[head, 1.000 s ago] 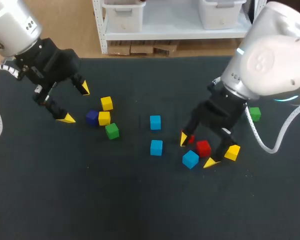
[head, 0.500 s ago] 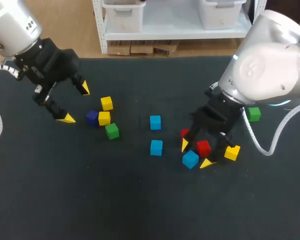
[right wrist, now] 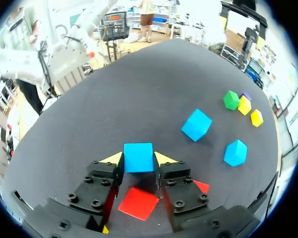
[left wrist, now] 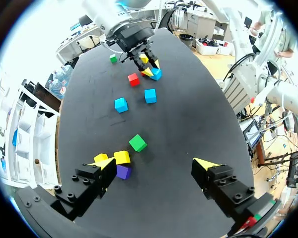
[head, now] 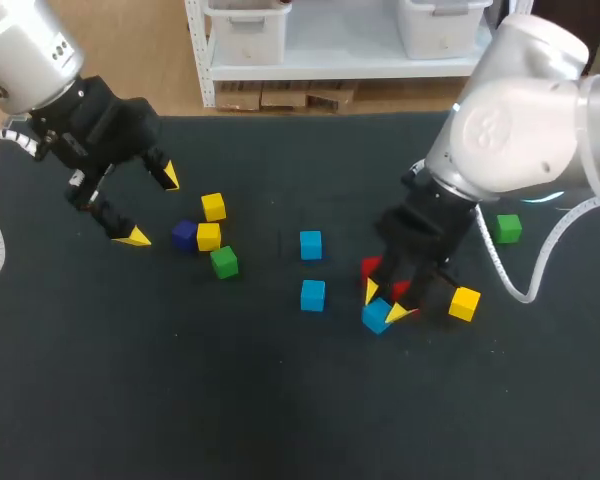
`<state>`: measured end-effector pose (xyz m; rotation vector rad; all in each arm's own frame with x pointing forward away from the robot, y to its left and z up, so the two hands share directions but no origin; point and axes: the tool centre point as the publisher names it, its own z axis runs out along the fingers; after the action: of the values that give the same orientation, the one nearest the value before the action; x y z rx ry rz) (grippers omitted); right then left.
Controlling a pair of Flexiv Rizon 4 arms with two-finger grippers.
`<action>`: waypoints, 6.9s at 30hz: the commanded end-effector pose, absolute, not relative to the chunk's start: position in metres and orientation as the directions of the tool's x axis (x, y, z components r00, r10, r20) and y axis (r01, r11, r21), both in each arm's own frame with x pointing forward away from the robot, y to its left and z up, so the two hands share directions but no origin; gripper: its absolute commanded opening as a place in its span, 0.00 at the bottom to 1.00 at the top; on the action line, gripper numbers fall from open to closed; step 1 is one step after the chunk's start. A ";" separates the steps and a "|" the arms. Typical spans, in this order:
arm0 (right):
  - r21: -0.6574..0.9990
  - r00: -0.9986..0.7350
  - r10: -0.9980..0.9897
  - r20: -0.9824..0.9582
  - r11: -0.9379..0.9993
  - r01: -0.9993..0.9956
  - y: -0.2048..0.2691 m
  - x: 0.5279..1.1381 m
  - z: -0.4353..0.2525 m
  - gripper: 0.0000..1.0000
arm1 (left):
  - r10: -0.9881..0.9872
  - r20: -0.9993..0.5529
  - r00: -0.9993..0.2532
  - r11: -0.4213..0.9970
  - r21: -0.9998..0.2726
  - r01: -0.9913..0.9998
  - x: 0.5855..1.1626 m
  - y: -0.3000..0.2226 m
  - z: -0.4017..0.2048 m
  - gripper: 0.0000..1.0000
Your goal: Place the blue cubes, place green cubes on the blue cubes, place the yellow cubes on the green cubes, then place the red cubes on the yellow cubes, and place purple cube on the red cubes.
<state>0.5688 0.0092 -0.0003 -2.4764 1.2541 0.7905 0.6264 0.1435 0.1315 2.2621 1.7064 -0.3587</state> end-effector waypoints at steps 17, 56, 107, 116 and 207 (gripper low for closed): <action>-0.099 0.169 -0.784 -0.597 -0.138 -0.986 0.034 0.644 0.041 0.00 | 0.891 -0.364 0.272 -0.261 0.079 0.962 0.626 0.144 0.131 1.00; -0.058 -0.003 -0.807 -0.590 0.046 -0.997 0.053 0.680 0.001 0.00 | 0.891 -0.364 0.272 -0.261 0.079 0.962 0.626 0.144 0.131 1.00; -0.042 -0.013 -0.816 -0.577 0.046 -0.998 0.052 0.692 -0.006 0.00 | 0.891 -0.364 0.272 -0.261 0.079 0.962 0.626 0.144 0.131 1.00; -0.039 -0.015 -0.816 -0.577 0.046 -0.998 0.052 0.693 -0.006 0.02 | 0.891 -0.364 0.272 -0.261 0.079 0.962 0.626 0.144 0.131 1.00; -0.033 -0.041 -0.613 -0.789 0.108 -0.994 -0.072 0.672 0.063 1.00 | 0.890 -0.354 0.287 -0.274 0.089 0.958 0.627 0.142 0.129 1.00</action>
<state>0.6721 -0.0716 0.0631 -1.5780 1.7329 0.7351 0.6268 0.1435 0.1314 2.2656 1.7019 -0.3546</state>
